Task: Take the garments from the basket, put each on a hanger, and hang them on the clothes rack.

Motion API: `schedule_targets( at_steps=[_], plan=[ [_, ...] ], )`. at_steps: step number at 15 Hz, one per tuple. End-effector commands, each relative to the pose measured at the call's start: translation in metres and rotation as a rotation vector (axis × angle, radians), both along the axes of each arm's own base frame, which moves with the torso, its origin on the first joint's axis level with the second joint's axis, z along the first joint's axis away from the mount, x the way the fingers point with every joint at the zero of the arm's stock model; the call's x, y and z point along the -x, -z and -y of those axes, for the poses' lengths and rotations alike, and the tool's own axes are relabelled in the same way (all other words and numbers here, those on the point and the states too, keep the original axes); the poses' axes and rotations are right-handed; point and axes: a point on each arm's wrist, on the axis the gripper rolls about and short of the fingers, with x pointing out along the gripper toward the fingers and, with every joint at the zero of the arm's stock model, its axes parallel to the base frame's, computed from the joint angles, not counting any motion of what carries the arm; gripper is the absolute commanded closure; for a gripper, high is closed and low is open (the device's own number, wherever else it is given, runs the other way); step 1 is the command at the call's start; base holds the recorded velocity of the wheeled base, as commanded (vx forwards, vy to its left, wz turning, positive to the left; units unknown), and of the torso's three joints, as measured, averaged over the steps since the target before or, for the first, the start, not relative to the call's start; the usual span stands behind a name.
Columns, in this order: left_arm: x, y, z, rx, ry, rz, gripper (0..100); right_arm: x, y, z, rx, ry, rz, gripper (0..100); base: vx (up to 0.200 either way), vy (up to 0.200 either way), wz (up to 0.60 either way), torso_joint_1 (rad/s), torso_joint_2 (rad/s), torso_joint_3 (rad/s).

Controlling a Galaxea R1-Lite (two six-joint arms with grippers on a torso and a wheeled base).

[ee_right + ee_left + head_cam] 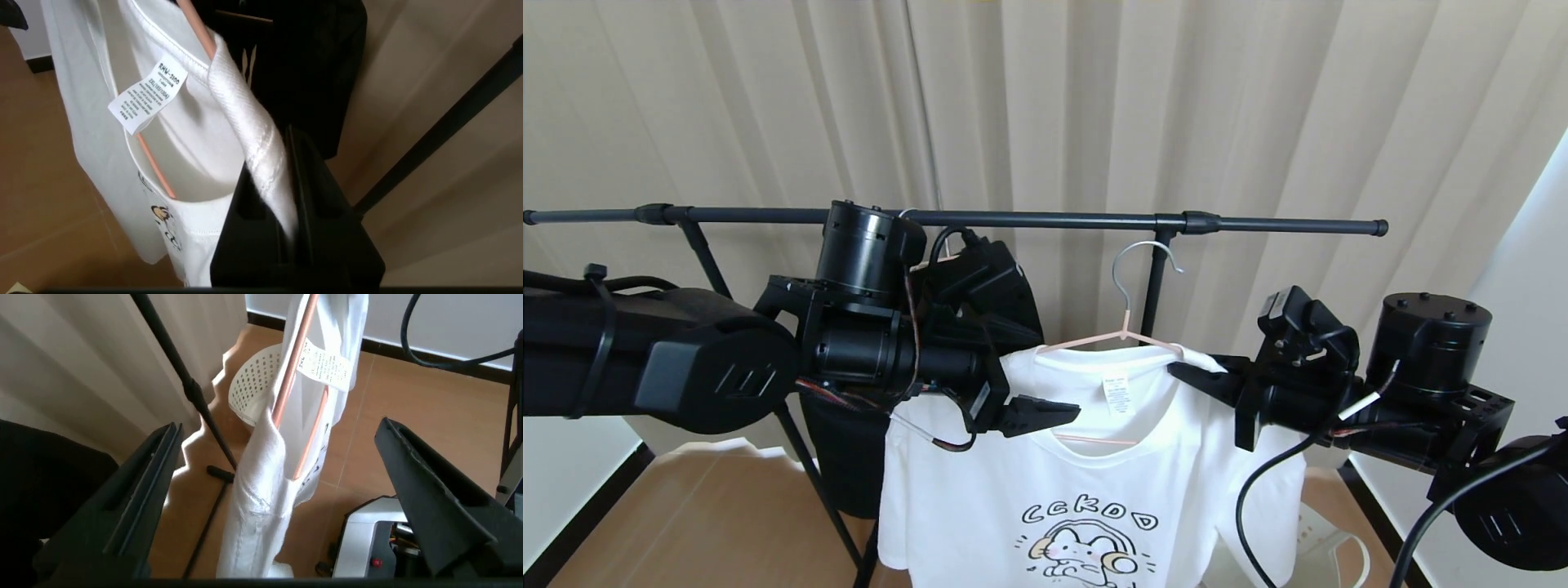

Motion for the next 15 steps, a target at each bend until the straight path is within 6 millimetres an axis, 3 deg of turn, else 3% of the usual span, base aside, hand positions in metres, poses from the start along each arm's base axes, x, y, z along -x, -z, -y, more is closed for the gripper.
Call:
schedule_targets(
  at_steps=[1, 9, 10, 15],
  plan=[
    [-0.0005, 0.0027, 0.0015, -0.004, 0.003, -0.007, 0, 0.0009, -0.0012, 0.0002, -0.002, -0.001, 0.004, 100, 0.000, 0.000, 0.00, 0.000, 0.00, 0.000],
    [0.0002, 0.0048, 0.0011, -0.008, 0.001, -0.015, 0, 0.0066, -0.0083, -0.0004, -0.010, -0.010, 0.026, 100, 0.000, 0.000, 0.00, 0.000, 0.00, 0.000],
    [0.0002, 0.0048, 0.0011, -0.008, 0.001, -0.015, 100, 0.0064, -0.0087, -0.0005, -0.011, -0.010, 0.027, 100, 0.000, 0.000, 0.00, 0.000, 0.00, 0.000],
    [0.0024, 0.0084, -0.0008, -0.015, 0.003, -0.019, 100, 0.0062, -0.0082, -0.0006, -0.010, -0.009, 0.026, 100, 0.000, 0.000, 0.00, 0.000, 0.00, 0.000]
  ],
)
